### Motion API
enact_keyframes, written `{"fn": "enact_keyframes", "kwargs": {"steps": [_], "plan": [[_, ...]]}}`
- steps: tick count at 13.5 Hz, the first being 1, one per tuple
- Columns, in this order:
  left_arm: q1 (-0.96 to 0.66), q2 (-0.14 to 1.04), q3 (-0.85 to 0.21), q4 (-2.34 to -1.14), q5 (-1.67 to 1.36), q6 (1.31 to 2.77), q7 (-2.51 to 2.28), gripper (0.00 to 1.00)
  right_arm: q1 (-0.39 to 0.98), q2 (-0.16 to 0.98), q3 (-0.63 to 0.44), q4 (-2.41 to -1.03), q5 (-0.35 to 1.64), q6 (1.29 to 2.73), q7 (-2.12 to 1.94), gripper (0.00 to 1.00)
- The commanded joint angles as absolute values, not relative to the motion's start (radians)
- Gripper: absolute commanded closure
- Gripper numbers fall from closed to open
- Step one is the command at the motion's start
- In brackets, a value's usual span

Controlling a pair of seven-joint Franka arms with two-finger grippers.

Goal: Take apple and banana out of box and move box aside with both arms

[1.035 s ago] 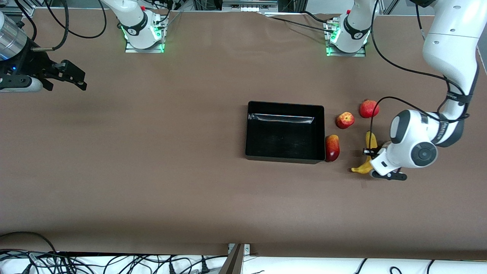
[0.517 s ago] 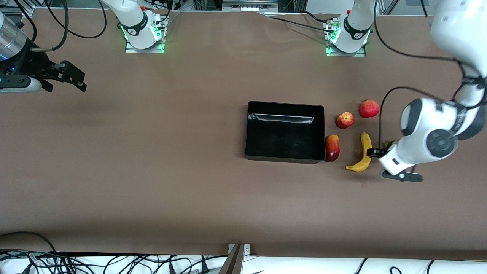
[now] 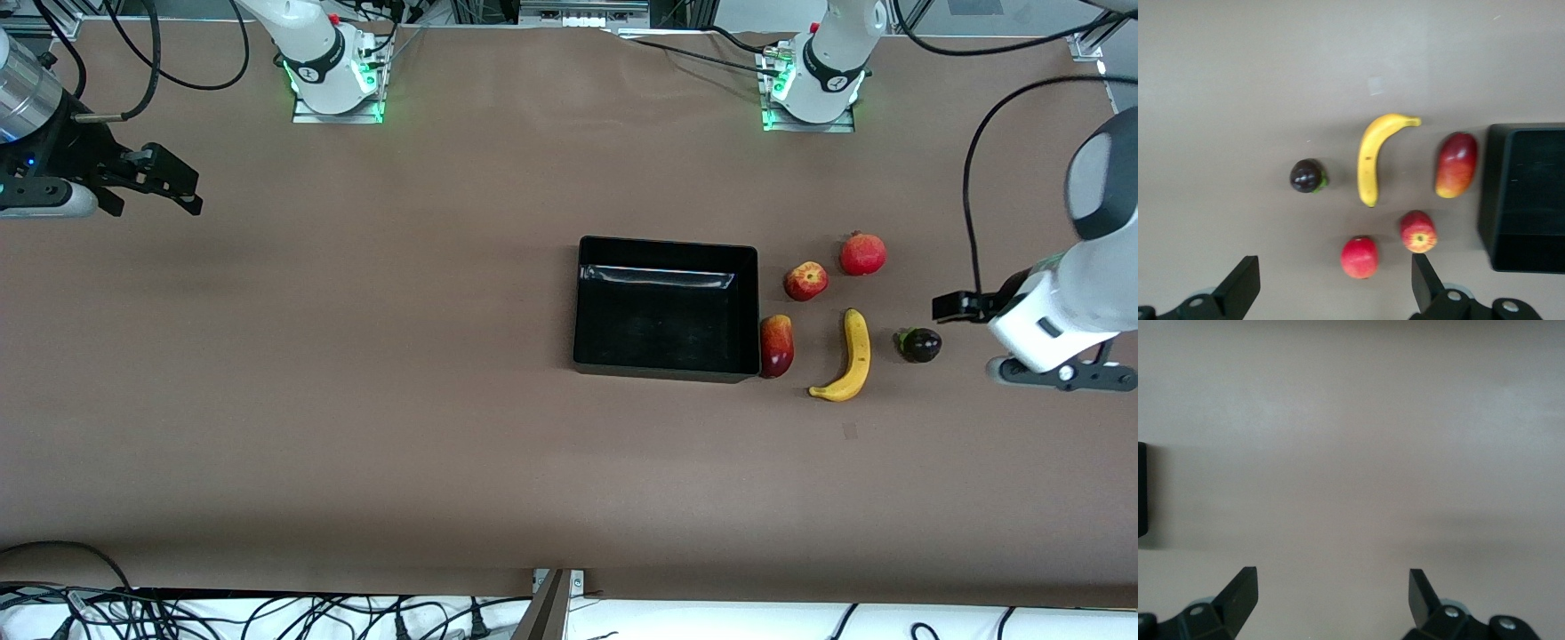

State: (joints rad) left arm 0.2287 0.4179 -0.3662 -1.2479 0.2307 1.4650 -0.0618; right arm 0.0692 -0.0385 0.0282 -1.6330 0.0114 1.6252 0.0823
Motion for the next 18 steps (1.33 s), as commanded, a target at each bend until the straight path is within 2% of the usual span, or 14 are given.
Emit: {"fn": "enact_keyframes", "kwargs": {"steps": [1,2,4,7,12,18], "plan": [[0.111,0.251,-0.177,-1.418,0.094,1.534,-0.101,0.00,0.060,-0.035,0.032,-1.620,0.029,1.615,0.095,0.00],[0.062,0.173,-0.087,-1.533,0.021,1.610,-0.113,0.00,0.060,-0.035,0.032,-1.620,0.029,1.618,0.095,0.00],[0.035,0.045,-0.043,-1.729,0.005,1.779,-0.115,0.00,0.060,-0.035,0.034,-1.620,0.029,1.617,0.095,0.00],[-0.014,-0.067,-0.032,-1.837,0.041,1.815,-0.103,0.00,0.060,-0.035,0.035,-1.620,0.029,1.614,0.095,0.00],[-0.014,-0.046,-0.084,-1.835,0.100,1.801,-0.104,0.00,0.060,-0.038,0.035,-1.621,0.029,1.609,0.094,0.00],[0.002,-0.032,-0.081,-1.809,0.097,1.789,-0.086,0.00,0.060,-0.040,0.035,-1.621,0.029,1.600,0.095,0.00]]}}
